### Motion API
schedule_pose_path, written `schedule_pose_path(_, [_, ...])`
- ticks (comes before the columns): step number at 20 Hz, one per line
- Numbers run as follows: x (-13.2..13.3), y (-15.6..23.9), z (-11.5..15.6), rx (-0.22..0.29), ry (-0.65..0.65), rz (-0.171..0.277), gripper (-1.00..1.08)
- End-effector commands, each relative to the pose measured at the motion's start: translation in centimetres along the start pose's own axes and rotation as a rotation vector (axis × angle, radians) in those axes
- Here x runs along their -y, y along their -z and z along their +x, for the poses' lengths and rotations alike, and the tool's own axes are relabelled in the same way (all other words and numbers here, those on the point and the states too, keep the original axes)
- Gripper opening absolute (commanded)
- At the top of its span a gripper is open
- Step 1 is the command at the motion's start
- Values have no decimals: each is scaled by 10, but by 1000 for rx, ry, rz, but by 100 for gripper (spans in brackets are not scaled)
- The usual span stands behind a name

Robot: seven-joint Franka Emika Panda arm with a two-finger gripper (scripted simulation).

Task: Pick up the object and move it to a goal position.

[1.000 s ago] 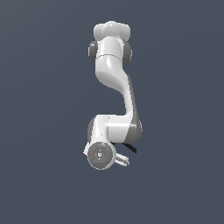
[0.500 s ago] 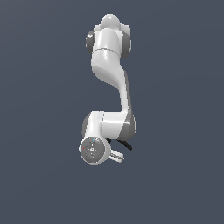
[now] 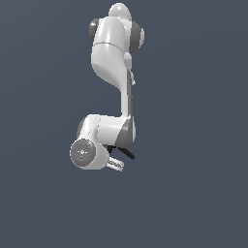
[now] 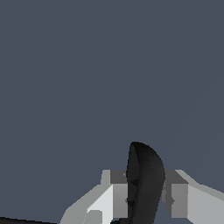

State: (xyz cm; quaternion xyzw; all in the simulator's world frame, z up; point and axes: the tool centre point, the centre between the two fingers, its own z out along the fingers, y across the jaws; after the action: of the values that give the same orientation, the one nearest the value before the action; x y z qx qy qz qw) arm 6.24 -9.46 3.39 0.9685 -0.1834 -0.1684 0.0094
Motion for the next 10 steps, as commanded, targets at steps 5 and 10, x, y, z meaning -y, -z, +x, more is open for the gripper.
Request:
schedule_pose_path(5, [-57, 3, -10, -2, -1, 1, -100])
schedule_pose_path(10, [-99, 4, -17, -2, -1, 1, -100])
